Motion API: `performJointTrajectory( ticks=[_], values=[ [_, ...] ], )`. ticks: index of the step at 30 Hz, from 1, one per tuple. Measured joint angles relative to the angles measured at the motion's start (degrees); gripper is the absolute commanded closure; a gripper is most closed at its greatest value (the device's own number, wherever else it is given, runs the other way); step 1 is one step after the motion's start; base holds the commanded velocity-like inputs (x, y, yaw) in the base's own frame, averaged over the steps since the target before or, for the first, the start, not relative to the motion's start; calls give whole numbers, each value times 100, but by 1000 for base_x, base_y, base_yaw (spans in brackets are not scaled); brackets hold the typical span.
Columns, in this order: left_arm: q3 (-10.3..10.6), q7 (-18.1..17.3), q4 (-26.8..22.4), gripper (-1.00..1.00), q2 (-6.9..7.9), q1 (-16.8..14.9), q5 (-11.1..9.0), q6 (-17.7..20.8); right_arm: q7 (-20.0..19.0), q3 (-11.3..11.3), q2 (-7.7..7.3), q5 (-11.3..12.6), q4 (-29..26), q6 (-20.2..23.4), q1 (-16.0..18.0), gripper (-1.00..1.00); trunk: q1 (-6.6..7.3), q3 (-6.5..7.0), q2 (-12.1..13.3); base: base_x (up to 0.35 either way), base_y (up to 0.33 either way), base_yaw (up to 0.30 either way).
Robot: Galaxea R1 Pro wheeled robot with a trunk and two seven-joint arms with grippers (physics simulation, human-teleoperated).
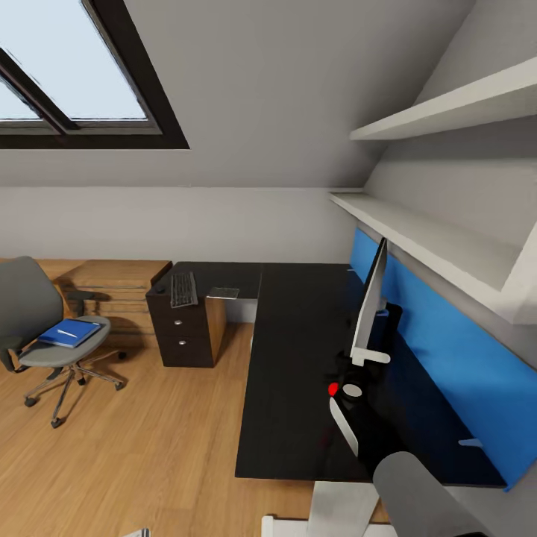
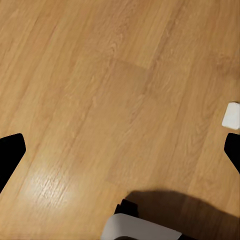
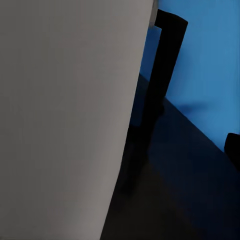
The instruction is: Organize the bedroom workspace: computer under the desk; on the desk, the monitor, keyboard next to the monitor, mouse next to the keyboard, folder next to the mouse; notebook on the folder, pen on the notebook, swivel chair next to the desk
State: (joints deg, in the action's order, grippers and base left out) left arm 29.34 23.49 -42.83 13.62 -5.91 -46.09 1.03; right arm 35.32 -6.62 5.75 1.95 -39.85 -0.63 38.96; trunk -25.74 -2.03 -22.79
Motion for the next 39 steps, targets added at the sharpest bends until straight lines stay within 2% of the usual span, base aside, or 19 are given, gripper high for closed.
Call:
performJointTrajectory(
  ticks=[14, 39],
  values=[
    [25, -2, 0, -100, -7, 0, -11, 7, 2, 13, -3, 8, -6, -1, 0, -100, -2, 0, 1, -160, -111, 0],
    [0, -1, 7, -100, -9, 0, -31, 8, -30, 2, -19, -1, 1, -85, -7, -100, -2, 0, 2, -62, -101, 0]
  ],
)
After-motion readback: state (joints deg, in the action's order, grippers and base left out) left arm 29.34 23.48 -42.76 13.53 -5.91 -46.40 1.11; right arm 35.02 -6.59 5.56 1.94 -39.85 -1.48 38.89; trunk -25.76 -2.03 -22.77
